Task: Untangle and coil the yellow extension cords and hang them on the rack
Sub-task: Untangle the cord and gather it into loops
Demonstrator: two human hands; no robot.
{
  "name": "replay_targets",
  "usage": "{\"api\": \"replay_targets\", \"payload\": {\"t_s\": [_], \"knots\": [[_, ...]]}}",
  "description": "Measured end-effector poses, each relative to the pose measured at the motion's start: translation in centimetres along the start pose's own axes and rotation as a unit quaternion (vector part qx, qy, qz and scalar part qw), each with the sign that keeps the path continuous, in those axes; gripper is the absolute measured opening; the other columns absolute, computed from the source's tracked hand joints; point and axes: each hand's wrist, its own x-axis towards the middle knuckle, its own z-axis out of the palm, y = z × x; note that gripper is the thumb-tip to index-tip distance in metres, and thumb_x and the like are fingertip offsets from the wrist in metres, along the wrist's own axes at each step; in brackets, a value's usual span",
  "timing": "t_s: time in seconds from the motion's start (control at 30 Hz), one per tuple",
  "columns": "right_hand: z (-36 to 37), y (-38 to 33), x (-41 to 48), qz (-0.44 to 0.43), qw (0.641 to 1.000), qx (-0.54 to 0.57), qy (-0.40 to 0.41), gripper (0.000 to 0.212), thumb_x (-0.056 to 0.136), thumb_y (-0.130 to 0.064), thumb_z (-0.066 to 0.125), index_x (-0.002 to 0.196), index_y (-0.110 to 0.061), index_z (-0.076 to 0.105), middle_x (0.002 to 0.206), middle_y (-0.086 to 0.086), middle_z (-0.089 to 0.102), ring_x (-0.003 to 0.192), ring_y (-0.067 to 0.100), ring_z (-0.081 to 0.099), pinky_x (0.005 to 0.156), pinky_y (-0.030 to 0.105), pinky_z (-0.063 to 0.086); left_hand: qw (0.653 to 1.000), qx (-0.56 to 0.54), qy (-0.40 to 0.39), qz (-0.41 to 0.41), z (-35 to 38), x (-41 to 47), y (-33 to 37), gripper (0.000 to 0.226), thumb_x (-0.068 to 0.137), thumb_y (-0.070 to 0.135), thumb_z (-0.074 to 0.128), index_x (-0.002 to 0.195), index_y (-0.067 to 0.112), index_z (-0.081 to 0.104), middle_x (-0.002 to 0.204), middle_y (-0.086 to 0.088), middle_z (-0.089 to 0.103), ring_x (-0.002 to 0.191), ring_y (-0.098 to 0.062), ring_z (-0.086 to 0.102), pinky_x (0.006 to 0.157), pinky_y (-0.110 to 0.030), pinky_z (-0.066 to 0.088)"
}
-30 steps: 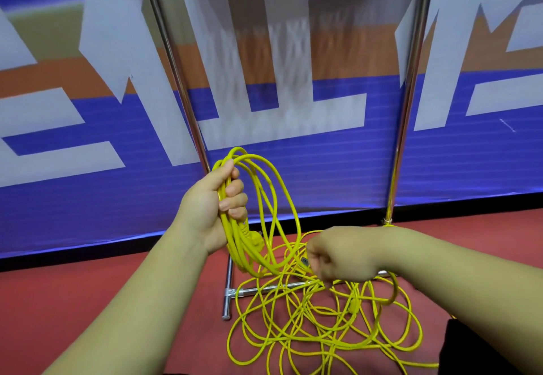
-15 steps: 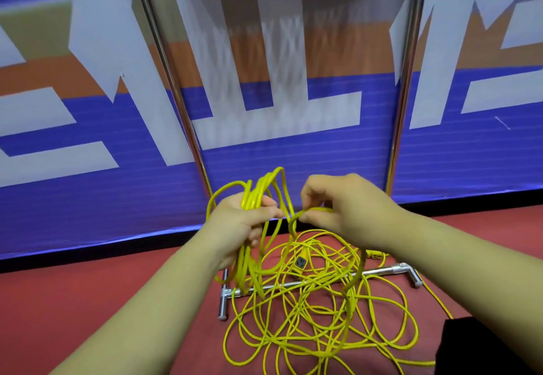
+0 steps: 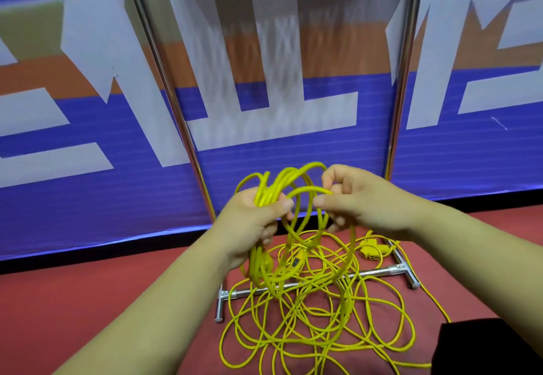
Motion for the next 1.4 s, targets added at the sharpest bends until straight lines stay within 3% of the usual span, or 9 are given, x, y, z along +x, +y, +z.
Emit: {"api": "replay_targets", "payload": {"t_s": [0.13,0.33,0.5,0.63,0.9,1.03,1.13,1.27,1.4], "knots": [[-0.8,1.1,0.0,0.044,0.995,0.087,-0.033,0.019,0.095,0.006,0.055,0.095,-0.010,0.044,0.069,0.010,0.054,0.059,0.018,0.057,0.082,0.046,0.051,0.992,-0.094,0.083,0.025,-1.8,0.3,1.7,0.012,0.096,0.007,0.058,0.084,0.010,0.057,0.070,-0.003,0.056,0.036,-0.003,0.030,0.037,-0.016,0.027],[-0.4,3.1,0.4,0.058,0.989,-0.075,-0.113,0.011,0.097,-0.004,0.058,0.093,-0.011,0.050,0.086,0.008,0.069,0.066,0.016,0.048,0.062,0.028,0.036,0.981,-0.160,0.103,0.031,-3.3,0.5,2.7,0.010,0.094,0.013,0.058,0.085,0.012,0.057,0.072,-0.001,0.056,0.035,0.000,0.029,0.037,-0.014,0.027],[-0.6,2.5,1.1,0.011,0.998,0.007,0.057,0.009,0.098,-0.006,0.057,0.097,-0.012,0.063,0.077,0.004,0.065,0.069,0.020,0.064,0.066,0.028,0.053,0.975,-0.185,0.122,-0.005,-4.9,0.8,1.8,0.010,0.088,0.017,0.064,0.094,0.013,0.058,0.089,-0.005,0.072,0.035,-0.001,0.031,0.036,-0.014,0.030],[-1.5,2.7,1.4,-0.035,0.981,-0.109,0.159,0.012,0.096,-0.015,0.063,0.100,-0.021,0.073,0.066,-0.001,0.056,0.054,0.012,0.047,0.054,0.025,0.042,0.971,-0.134,0.192,-0.047,-6.4,1.0,-0.1,0.008,0.100,0.017,0.058,0.099,0.011,0.063,0.107,-0.008,0.072,0.037,-0.002,0.033,0.037,-0.014,0.032],[0.2,2.7,1.4,-0.079,0.927,-0.331,0.158,0.008,0.090,-0.025,0.069,0.089,-0.026,0.061,0.069,-0.010,0.061,0.061,0.001,0.054,0.059,0.020,0.039,0.939,-0.286,0.181,-0.067,-7.6,1.1,0.1,0.024,0.103,0.029,0.051,0.081,0.020,0.052,0.059,0.007,0.044,0.037,-0.001,0.034,0.036,-0.015,0.033],[1.1,2.2,0.8,-0.049,0.874,-0.481,0.051,0.008,0.090,-0.032,0.069,0.095,-0.026,0.067,0.082,-0.010,0.064,0.079,0.011,0.058,0.070,0.028,0.045,0.914,-0.368,0.167,-0.046,-7.7,0.7,1.1,0.030,0.103,0.034,0.048,0.076,0.021,0.051,0.052,0.010,0.037,0.035,-0.002,0.034,0.036,-0.013,0.032],[1.9,2.6,0.5,-0.039,0.841,-0.533,-0.082,0.012,0.091,-0.032,0.068,0.100,-0.024,0.067,0.079,-0.012,0.056,0.075,0.009,0.051,0.063,0.021,0.036,0.893,-0.420,0.157,-0.032,-7.9,0.7,1.5,0.032,0.103,0.036,0.050,0.075,0.020,0.052,0.053,0.011,0.036,0.036,-0.002,0.034,0.038,-0.013,0.032],[3.6,2.0,-0.1,-0.076,0.851,-0.491,-0.170,0.013,0.090,-0.032,0.070,0.099,-0.023,0.070,0.074,-0.013,0.057,0.065,-0.002,0.049,0.059,0.010,0.034,0.881,-0.442,0.170,-0.020,-7.6,0.9,1.3,0.031,0.103,0.036,0.050,0.076,0.019,0.050,0.057,0.011,0.036,0.039,-0.002,0.035,0.040,-0.014,0.034],[4.2,0.1,-0.5,-0.137,0.884,-0.424,-0.141,0.011,0.091,-0.032,0.070,0.098,-0.023,0.072,0.085,-0.008,0.068,0.074,0.004,0.059,0.066,0.017,0.043,0.895,-0.402,0.191,-0.035,-7.3,1.2,0.6,0.030,0.100,0.036,0.056,0.076,0.020,0.049,0.056,0.009,0.039,0.041,-0.002,0.037,0.041,-0.015,0.037]]}}
